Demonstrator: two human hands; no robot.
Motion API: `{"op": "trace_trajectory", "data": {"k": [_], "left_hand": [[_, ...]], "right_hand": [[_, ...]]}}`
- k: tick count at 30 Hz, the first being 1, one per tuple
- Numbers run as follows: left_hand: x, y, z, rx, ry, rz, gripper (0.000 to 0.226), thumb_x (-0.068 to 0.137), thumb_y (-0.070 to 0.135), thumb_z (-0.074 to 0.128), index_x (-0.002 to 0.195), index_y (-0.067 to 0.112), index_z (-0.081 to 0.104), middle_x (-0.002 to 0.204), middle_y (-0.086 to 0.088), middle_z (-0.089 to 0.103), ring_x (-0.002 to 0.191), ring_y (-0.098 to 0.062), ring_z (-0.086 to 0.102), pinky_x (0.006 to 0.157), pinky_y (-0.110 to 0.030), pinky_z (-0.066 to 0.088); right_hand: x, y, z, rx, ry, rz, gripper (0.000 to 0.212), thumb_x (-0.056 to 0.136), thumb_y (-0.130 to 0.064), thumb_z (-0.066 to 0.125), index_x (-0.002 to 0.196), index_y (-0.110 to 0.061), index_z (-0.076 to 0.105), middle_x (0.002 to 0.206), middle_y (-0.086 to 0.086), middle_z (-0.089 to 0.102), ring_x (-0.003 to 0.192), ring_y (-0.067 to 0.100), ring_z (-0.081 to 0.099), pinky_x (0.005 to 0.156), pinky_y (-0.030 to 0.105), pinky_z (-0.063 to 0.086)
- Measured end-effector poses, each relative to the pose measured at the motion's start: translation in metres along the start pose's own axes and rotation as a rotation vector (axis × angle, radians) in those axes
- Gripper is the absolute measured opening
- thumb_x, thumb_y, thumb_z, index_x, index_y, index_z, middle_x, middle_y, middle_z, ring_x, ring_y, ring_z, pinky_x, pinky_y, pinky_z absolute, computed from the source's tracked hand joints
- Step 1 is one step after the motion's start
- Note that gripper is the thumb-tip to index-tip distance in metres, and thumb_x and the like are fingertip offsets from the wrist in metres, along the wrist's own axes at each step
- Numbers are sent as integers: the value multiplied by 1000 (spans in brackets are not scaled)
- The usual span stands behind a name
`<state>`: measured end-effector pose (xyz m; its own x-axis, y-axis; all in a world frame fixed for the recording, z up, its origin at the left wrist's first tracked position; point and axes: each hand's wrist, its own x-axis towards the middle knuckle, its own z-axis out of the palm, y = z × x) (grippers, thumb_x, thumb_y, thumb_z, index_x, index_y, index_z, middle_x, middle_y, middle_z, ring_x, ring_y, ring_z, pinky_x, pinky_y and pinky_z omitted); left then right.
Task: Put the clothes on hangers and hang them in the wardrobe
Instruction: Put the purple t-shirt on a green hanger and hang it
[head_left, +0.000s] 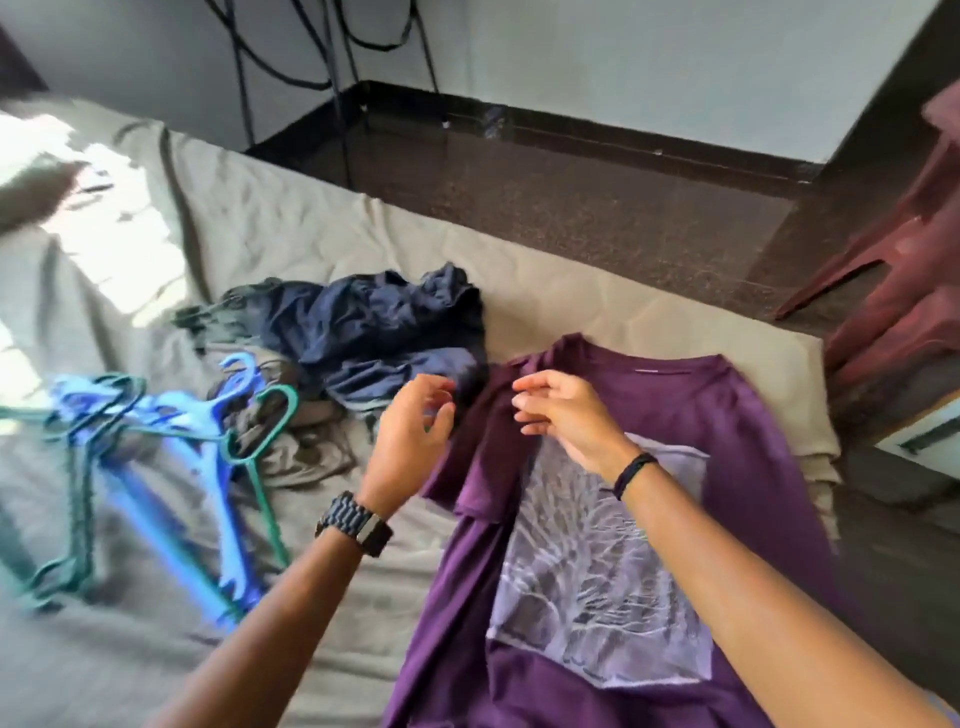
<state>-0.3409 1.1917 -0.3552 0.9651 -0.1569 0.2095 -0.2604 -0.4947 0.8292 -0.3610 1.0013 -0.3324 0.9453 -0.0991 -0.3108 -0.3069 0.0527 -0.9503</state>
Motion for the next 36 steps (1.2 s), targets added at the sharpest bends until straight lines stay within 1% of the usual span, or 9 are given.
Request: {"op": "trace_trajectory", "data": {"k": [4, 8, 11, 15, 19, 21, 24, 30, 36], "left_hand": [[-55, -34, -64, 17, 239, -59, 21, 87, 3, 56, 99, 20, 60, 94, 0, 60, 76, -4, 60, 70, -13, 47], [-102, -77, -127, 249, 500, -191, 23, 80, 10, 54, 102, 12, 63, 101, -1, 53, 98, -29, 55, 91, -33, 42], [-119, -108, -150, 415, 538, -489, 38, 86, 15, 58, 124, 8, 54, 130, -18, 46, 128, -34, 38, 107, -40, 26], [-120, -127, -152, 153, 409, -709, 51, 93, 13, 55, 139, 0, 38, 145, -22, 32, 137, -33, 29, 112, -35, 20], [-121, -128, -141, 104, 516, -667, 45, 91, 9, 54, 134, -1, 44, 137, -18, 43, 131, -30, 37, 109, -34, 25], [-121, -127, -142, 86, 578, -661, 40, 89, 7, 55, 128, 1, 48, 132, -17, 48, 127, -31, 41, 107, -35, 27], [-116, -126, -141, 141, 542, -661, 40, 88, 9, 57, 127, 3, 51, 135, -18, 45, 130, -32, 37, 108, -35, 22], [-108, -97, -99, 451, 284, -519, 58, 91, 30, 56, 143, 13, 36, 153, -11, 27, 145, -27, 16, 116, -50, 1], [-84, -56, -50, -20, 243, -242, 42, 87, 5, 59, 128, 3, 49, 130, -18, 43, 125, -32, 43, 109, -36, 33]], "right_hand": [[-10, 5, 92, 22, -266, -1, 20, 89, 9, 54, 89, -10, 60, 75, 6, 61, 57, 7, 61, 54, 19, 51], [-15, 19, 171, -112, -440, 70, 20, 89, 9, 55, 87, -11, 58, 75, 6, 59, 59, 10, 58, 52, 17, 51], [-19, 39, 216, -324, -508, 63, 21, 90, 5, 54, 105, -9, 58, 79, 1, 54, 70, 11, 54, 56, 15, 48], [-24, 61, 256, -697, -526, -146, 48, 92, -12, 56, 139, -17, 45, 125, 10, 51, 121, 23, 47, 99, 23, 35], [-24, 75, 261, -765, -464, -185, 36, 93, -9, 51, 128, -13, 56, 107, 7, 60, 108, 25, 58, 96, 32, 44], [-27, 76, 255, -629, -425, -107, 32, 94, -2, 43, 115, -17, 60, 98, 5, 57, 78, 22, 64, 68, 39, 57], [-27, 75, 235, -524, -325, -85, 38, 93, 2, 35, 111, -30, 48, 97, 5, 57, 54, 13, 56, 39, 25, 45], [-22, 57, 169, -588, -157, -274, 39, 92, -1, 49, 129, -14, 50, 87, -4, 67, 57, -11, 50, 65, 12, 37], [-46, 21, 108, -478, -62, -383, 38, 93, 1, 52, 122, -22, 55, 84, -6, 69, 63, -8, 58, 60, 6, 40]]}}
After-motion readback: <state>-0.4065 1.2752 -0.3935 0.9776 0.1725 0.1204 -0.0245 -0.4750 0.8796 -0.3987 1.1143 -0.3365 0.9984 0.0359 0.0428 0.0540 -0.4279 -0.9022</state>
